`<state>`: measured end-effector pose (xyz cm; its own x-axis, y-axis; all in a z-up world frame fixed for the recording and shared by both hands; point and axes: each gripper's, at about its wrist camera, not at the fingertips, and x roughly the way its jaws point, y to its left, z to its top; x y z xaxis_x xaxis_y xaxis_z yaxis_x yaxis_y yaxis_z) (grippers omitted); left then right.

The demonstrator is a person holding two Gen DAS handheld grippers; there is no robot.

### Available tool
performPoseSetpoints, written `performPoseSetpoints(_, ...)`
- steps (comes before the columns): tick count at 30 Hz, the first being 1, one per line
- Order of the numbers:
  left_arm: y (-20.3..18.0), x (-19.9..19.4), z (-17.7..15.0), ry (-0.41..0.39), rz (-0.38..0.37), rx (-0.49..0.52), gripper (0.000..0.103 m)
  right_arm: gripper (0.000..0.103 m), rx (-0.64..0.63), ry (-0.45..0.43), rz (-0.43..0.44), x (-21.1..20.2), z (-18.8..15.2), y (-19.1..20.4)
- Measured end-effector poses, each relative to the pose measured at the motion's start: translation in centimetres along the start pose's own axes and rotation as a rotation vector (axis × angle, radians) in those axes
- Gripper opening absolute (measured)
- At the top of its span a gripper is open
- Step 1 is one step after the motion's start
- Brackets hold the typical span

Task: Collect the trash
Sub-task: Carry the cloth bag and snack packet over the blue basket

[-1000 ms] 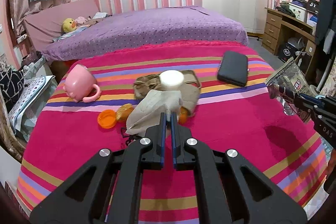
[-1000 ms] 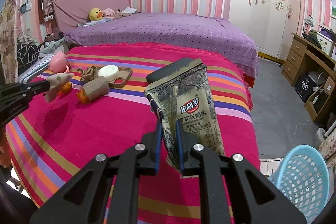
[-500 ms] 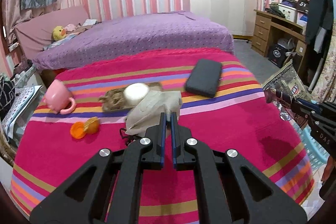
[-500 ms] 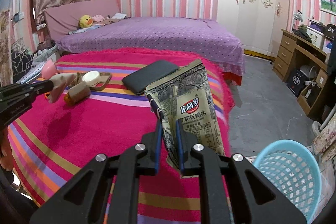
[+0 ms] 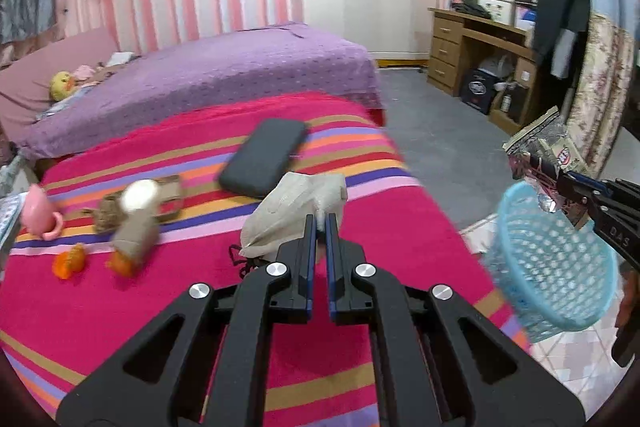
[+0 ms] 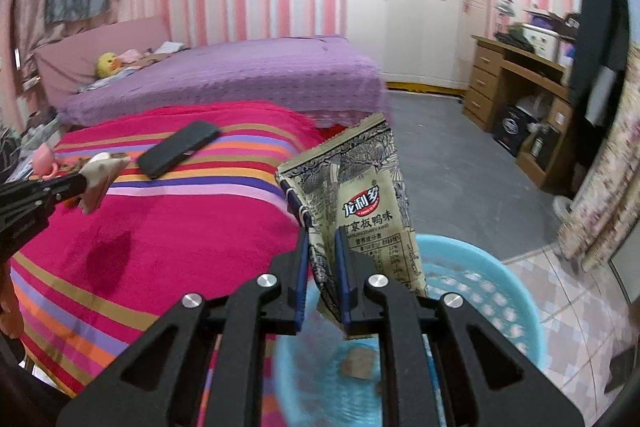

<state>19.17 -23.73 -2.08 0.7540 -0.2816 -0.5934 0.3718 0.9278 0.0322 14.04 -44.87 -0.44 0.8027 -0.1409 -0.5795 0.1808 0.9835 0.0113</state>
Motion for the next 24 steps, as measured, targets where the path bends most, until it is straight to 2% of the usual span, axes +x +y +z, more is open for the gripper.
performPoseSetpoints(3,-2.8,0.3,0.0,0.005,-0.055,0.013,0.003,0.013,0.014,0.006,-0.044,-0.3,-0.7,-2.5)
performPoseSetpoints(10,-9.3,1.2,0.4,0.010,-0.122,0.058,0.003,0.013,0.077,0.029,-0.098,-0.3,-2.3,-7.7)
performPoseSetpoints(19,-17.4,2.9,-0.4,0.043,-0.185,0.110,0.003,0.013,0.112,0.052,-0.139,-0.4,-4.1,-10.9)
performPoseSetpoints(24,-19.9,3.8,-0.7,0.072,-0.220,0.114,0.003,0.013,0.150,0.050,-0.150,-0.5,-4.7,-12.6)
